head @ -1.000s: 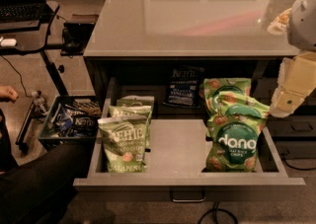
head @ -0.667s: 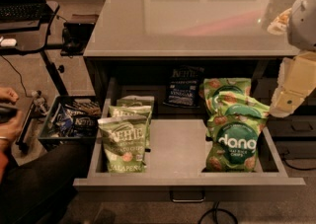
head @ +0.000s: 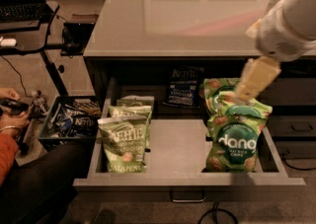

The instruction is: Pick blue chip bag from top drawer and place on counter

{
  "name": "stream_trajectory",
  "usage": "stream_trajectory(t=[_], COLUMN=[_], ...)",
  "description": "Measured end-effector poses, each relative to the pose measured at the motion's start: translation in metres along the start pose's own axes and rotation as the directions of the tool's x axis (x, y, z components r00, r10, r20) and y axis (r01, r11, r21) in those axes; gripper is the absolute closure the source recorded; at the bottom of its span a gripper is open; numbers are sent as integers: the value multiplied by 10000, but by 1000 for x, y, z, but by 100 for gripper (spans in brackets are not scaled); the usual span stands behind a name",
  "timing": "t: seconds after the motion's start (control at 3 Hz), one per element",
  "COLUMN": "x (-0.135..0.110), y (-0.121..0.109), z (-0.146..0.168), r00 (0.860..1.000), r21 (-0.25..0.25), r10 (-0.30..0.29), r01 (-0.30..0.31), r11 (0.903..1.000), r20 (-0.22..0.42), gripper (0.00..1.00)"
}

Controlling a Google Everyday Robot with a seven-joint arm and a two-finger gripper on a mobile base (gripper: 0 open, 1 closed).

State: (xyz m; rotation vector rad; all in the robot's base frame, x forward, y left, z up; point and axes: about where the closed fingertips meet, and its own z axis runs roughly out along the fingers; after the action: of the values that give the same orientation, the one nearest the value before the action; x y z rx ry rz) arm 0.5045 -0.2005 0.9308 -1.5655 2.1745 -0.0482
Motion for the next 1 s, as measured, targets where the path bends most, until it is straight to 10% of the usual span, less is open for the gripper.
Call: stream_trajectory(t=[0.33, 0.67, 1.0], x=[-17, -19, -18], y=[-37, -34, -14], z=[57, 57, 78], r00=[9924, 9910, 9641], r21=[55, 146, -110], r10=[636, 700, 1959], r01=[-645, -722, -1971], r11=[9979, 9973, 9803], r20=[1049, 1144, 1793], gripper=[0, 0, 0])
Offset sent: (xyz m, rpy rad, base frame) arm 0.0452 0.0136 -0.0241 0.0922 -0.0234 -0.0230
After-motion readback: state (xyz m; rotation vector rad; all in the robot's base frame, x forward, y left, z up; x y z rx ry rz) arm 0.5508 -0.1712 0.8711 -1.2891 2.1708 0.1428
